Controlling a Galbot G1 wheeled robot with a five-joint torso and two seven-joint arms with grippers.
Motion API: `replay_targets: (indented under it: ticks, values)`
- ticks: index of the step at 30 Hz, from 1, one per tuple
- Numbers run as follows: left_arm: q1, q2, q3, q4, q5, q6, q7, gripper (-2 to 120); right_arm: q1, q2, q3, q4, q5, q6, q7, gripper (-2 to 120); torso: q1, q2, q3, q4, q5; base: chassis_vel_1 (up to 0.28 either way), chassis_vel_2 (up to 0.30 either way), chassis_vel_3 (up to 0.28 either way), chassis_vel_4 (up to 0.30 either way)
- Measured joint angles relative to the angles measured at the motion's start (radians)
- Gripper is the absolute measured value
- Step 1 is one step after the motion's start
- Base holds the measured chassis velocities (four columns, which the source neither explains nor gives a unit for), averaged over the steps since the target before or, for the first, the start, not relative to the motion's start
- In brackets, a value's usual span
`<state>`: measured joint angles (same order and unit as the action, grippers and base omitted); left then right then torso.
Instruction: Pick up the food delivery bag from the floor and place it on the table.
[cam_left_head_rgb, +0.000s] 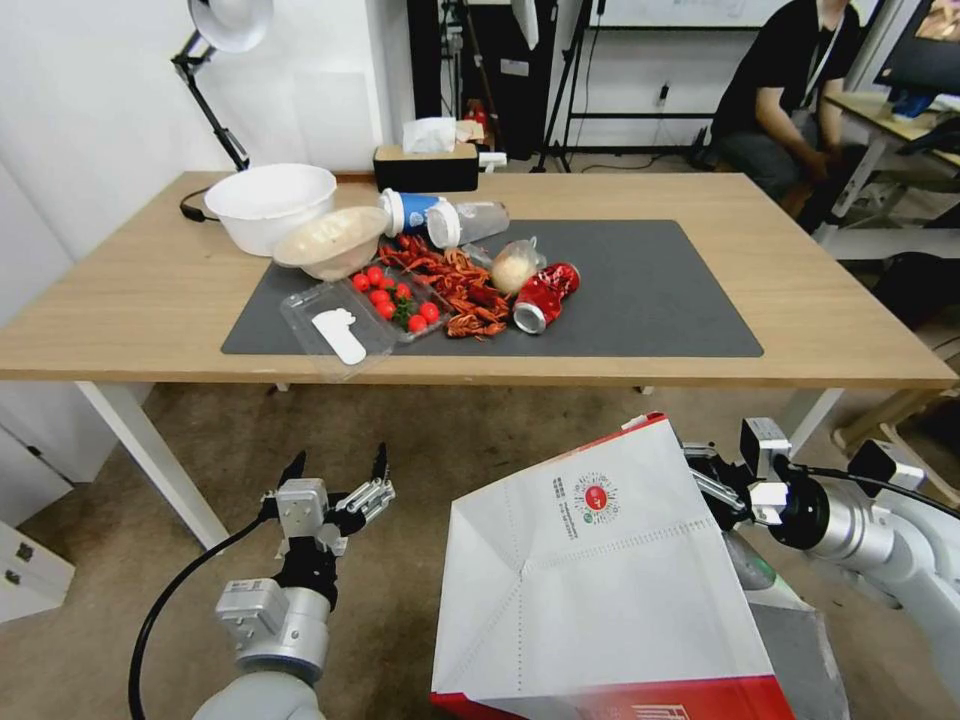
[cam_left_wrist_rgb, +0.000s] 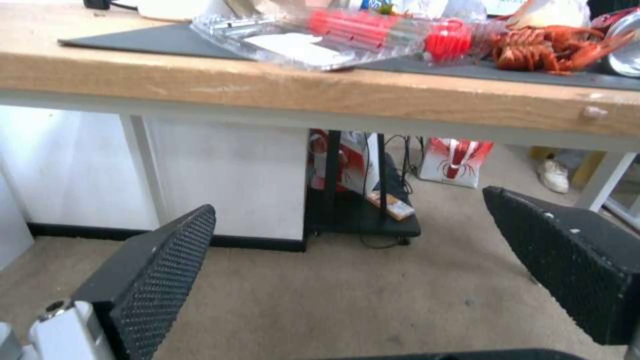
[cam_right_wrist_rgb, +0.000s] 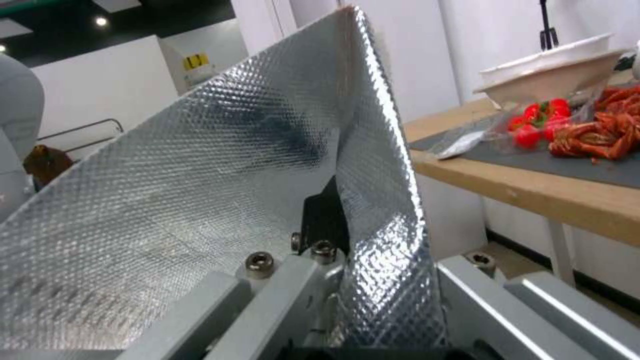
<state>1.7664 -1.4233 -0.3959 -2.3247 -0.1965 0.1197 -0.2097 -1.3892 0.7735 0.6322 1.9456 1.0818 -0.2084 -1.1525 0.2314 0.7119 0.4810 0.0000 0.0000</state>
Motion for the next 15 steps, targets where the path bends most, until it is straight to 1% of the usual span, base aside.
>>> replay_targets:
  ticks: [5, 8, 13, 15]
  values:
    - [0.002, 0.001, 0.0, -0.004, 0.0, 0.0, 0.001, 100, -0.001, -0.002, 0.0, 0.004, 0.0, 0.0, 0.0, 0, 0.008, 0.019, 0.011, 0.0, 0.0, 0.0, 0.0, 0.0, 0.0]
    - [0.005, 0.0, 0.001, -0.006, 0.003, 0.0, 0.001, 100, -0.002, -0.003, 0.001, 0.006, 0.001, 0.0, 0.001, 0, 0.017, 0.041, 0.024, 0.0, 0.0, 0.0, 0.0, 0.0, 0.0]
    - [0.006, -0.001, 0.001, -0.008, 0.005, 0.0, 0.002, 100, -0.003, -0.003, 0.001, 0.009, 0.001, 0.0, 0.003, 0, 0.025, 0.061, 0.036, 0.0, 0.0, 0.0, 0.0, 0.0, 0.0]
    - [0.006, -0.001, 0.001, -0.008, 0.005, 0.0, 0.002, 100, -0.004, -0.002, 0.001, 0.01, 0.001, 0.0, 0.005, 0, 0.032, 0.077, 0.045, 0.0, 0.0, 0.0, 0.0, 0.0, 0.0]
